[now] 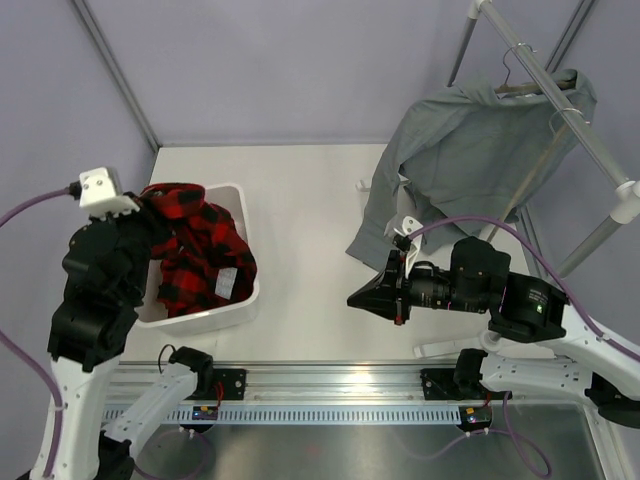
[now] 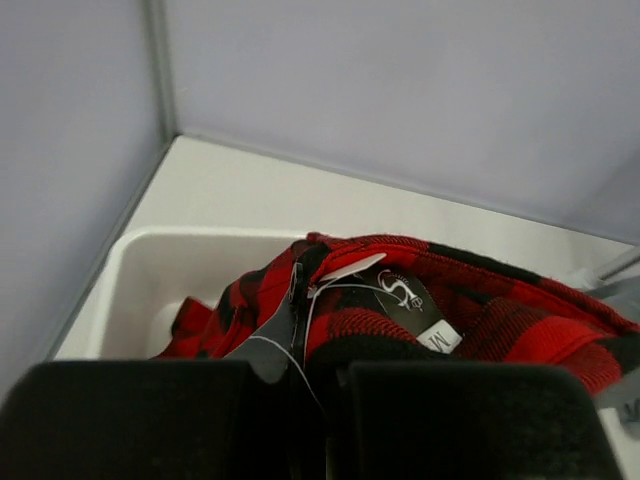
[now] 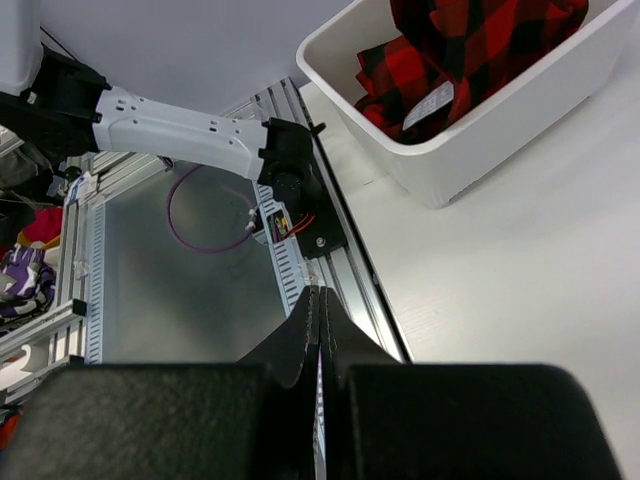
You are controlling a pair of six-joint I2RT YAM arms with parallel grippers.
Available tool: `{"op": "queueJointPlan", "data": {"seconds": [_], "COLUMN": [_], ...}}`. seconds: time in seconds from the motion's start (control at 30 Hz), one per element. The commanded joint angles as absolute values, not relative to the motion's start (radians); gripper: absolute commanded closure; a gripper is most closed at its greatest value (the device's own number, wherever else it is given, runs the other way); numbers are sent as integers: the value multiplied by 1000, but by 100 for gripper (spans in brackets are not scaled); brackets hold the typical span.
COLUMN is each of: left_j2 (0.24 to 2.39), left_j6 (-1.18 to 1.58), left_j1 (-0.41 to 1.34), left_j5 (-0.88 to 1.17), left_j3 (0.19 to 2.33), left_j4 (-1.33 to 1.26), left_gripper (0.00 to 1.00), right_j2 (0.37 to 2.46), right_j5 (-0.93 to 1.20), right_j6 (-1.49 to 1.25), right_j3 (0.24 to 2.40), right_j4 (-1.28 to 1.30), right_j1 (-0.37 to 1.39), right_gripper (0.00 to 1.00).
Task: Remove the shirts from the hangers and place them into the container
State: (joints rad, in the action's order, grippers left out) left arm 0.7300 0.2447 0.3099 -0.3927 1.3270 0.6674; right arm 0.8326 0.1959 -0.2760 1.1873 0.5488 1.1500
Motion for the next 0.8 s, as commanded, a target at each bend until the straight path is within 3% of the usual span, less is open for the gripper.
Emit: {"op": "queueJointPlan", "data": {"seconds": [0.0, 0.13, 0.27, 0.4, 0.5, 0.6, 0.63, 0.7, 0.77], "left_j2": [647, 684, 758, 865, 913, 899, 875, 842, 769], "left_j6": [285, 244, 334, 393, 400, 388, 387, 388, 391], "left_j1": [307, 307, 308, 304, 253, 120, 71, 58, 58], "left_j5": [-646, -586, -439, -439, -405, -234, -203, -163, -152], "left_j3": [1280, 1220, 1112, 1065, 1007, 904, 882, 844, 833], "left_j4": [770, 825, 805, 798, 776, 700, 687, 673, 663], "left_gripper": [100, 100, 100, 100, 100, 100, 91, 59, 41], "right_j2": [807, 773, 804, 850, 853, 864, 883, 916, 959], "right_j5": [190, 135, -6, -122, -132, -135, -143, -147, -135], "right_j6": [-291, -304, -273, -232, -213, -196, -193, -181, -167], "right_j3": [1167, 1167, 1293, 1417, 1486, 1557, 1600, 1641, 1681], "right_j4": [534, 555, 675, 814, 859, 908, 926, 977, 992], "right_j1": [1160, 1160, 1160, 1160, 1160, 1160, 1160, 1160, 1160], "right_gripper": [100, 100, 100, 100, 100, 100, 100, 100, 100]}}
